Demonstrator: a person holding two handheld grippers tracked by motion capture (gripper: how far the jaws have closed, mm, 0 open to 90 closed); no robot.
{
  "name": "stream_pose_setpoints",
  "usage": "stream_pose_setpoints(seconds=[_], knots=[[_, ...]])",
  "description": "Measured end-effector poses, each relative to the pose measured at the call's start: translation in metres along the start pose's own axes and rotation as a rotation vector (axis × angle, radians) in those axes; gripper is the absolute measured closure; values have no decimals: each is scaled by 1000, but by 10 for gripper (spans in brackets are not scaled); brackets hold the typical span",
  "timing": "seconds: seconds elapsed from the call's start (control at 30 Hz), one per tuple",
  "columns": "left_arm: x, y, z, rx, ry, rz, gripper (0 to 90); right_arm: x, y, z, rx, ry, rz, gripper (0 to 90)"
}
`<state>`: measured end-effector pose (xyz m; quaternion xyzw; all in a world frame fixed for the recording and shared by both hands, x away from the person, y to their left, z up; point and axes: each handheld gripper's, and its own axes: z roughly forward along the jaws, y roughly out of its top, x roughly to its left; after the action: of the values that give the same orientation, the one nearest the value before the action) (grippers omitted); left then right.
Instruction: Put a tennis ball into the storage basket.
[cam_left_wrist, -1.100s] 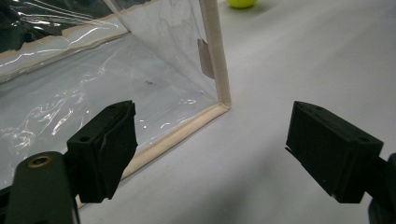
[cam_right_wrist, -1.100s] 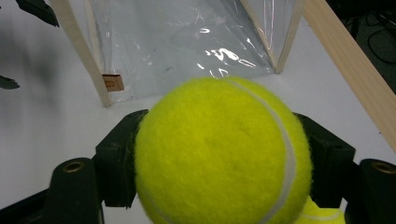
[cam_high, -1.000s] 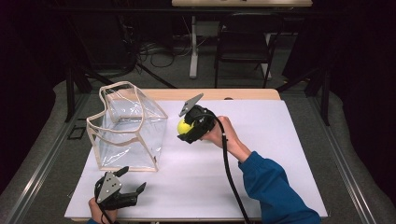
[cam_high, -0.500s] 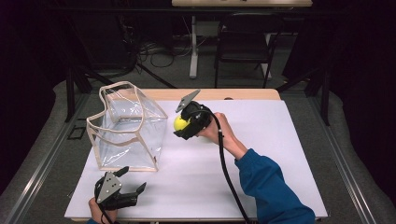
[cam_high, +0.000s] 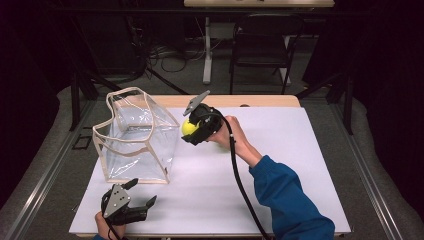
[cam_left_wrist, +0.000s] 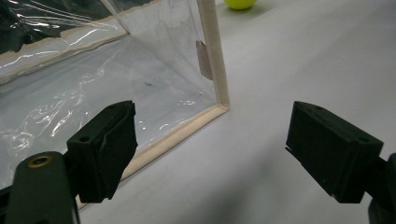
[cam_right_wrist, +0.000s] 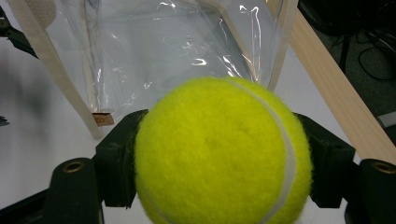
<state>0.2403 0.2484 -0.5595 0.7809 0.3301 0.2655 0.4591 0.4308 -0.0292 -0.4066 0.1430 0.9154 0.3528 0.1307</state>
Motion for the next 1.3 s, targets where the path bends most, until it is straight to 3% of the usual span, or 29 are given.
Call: stream_pose_setpoints(seconds=[1.3], knots=[[0, 0, 0, -1, 0, 0, 162, 4, 30, -15, -79, -2, -17, 266]])
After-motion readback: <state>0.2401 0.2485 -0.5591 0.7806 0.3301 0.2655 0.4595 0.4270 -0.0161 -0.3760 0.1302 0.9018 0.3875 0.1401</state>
